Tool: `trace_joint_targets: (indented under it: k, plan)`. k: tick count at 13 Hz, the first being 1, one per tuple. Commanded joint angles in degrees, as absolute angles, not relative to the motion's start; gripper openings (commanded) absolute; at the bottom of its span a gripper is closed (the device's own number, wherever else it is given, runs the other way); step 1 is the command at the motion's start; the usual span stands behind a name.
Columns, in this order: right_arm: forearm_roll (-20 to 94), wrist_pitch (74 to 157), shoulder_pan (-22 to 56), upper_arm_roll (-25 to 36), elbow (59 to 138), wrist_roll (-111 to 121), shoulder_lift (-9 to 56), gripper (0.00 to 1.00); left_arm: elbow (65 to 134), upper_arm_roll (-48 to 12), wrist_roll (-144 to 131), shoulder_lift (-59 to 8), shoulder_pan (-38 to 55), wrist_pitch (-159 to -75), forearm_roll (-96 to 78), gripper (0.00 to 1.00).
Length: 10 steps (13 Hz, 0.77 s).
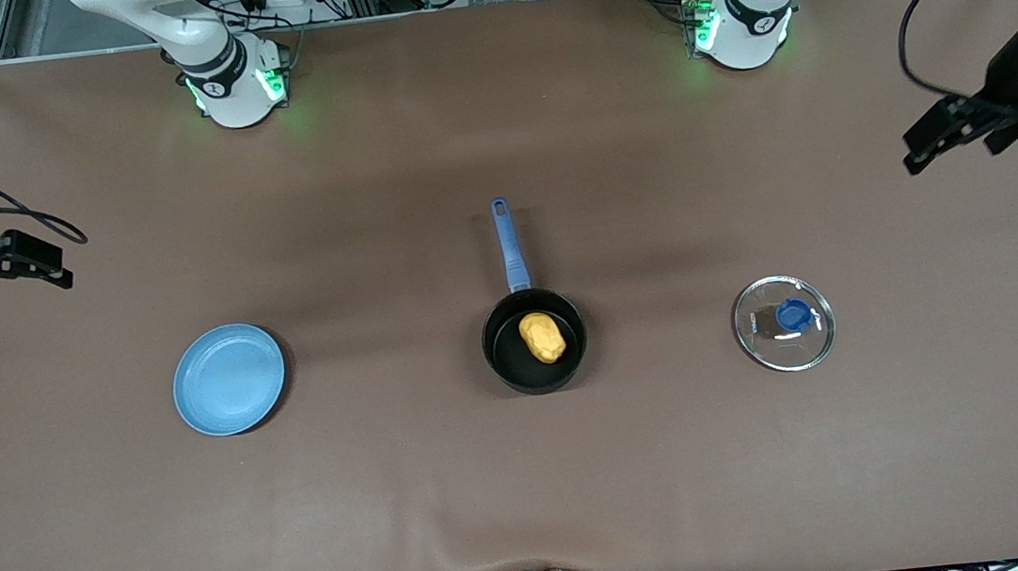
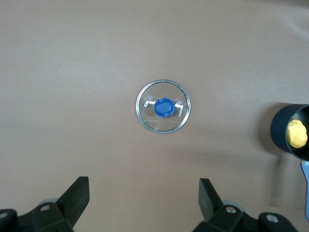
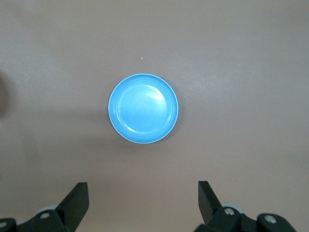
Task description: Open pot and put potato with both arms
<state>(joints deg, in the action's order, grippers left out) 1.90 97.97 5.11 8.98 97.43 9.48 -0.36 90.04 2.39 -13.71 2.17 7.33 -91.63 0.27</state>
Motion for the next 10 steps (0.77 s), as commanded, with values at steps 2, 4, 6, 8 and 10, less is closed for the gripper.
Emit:
trace_joint_targets:
  k: [2, 4, 6, 8, 10]
  plan:
    - [2.37, 97.47, 0.45, 4.14, 100.20, 9.67, -4.30, 1.00, 85.17, 2.37, -12.57, 0.61, 6.24, -88.07, -0.88, 1.00]
    - [2.20, 97.47, 0.53, 4.04, 100.20, 9.67, -5.01, 1.00, 85.08, 2.29, -12.83, 0.70, 6.41, -87.89, -0.36, 1.00]
    - [2.20, 97.47, 0.62, 4.04, 100.20, 9.67, -5.10, 1.00, 84.64, 1.76, -12.74, 0.09, 5.20, -87.19, -0.70, 1.00]
    - [2.11, 97.47, 0.62, 4.04, 100.20, 9.67, -5.27, 1.00, 82.45, -1.91, -12.66, -2.10, 0.63, -86.93, -1.84, 1.00]
    - [2.02, 97.47, 0.62, 4.04, 100.20, 9.67, -5.45, 1.00, 82.62, -2.02, -12.48, -2.02, 0.62, -86.92, -1.76, 1.00]
